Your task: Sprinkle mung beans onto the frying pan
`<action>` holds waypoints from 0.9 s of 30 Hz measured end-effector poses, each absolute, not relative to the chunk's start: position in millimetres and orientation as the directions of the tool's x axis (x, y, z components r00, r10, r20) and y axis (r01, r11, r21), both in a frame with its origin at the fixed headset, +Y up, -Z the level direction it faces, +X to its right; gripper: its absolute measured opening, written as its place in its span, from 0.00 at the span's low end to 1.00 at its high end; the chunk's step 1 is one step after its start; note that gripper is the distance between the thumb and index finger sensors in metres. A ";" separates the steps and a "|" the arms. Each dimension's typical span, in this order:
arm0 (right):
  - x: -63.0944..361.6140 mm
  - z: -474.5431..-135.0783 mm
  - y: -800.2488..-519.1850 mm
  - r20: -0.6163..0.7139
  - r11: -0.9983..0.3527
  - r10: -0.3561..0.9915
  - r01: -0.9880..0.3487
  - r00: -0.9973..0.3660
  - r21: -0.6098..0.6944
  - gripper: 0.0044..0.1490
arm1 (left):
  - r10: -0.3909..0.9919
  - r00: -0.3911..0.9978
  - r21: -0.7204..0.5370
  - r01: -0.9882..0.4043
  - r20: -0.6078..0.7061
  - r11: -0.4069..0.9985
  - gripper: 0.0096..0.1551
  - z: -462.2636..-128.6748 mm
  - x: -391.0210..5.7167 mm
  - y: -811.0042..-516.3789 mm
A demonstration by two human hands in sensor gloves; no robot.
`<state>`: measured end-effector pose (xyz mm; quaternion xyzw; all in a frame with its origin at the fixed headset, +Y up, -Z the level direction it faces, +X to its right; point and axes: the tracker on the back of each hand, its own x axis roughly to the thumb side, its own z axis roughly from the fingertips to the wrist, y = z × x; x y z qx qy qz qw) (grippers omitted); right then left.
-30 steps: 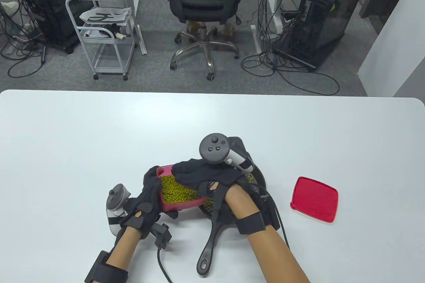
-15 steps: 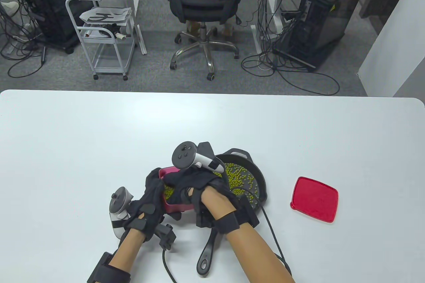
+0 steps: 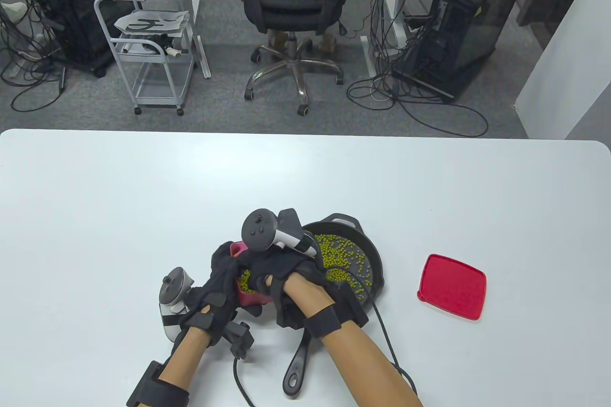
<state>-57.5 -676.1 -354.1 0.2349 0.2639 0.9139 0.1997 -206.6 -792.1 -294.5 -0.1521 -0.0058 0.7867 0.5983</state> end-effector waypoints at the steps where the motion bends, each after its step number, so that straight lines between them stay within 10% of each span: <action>1: -56.0 -354.5 -675.0 0.321 -0.778 0.495 -0.248 -0.808 0.577 0.23 | 0.944 -0.236 -0.198 -0.938 -0.231 -0.283 0.51 -294.9 -205.9 -791.9; 17: 4.7 -374.5 -630.2 0.207 -0.768 0.576 -0.437 -0.791 0.468 0.22 | 0.937 -0.250 -0.172 -0.940 -0.243 -0.295 0.51 -299.5 -219.3 -792.7; 27: 58.0 -381.2 -677.1 0.050 -0.743 0.488 -0.385 -0.871 0.548 0.23 | 0.932 -0.282 -0.131 -0.940 -0.228 -0.316 0.51 -303.6 -233.7 -789.7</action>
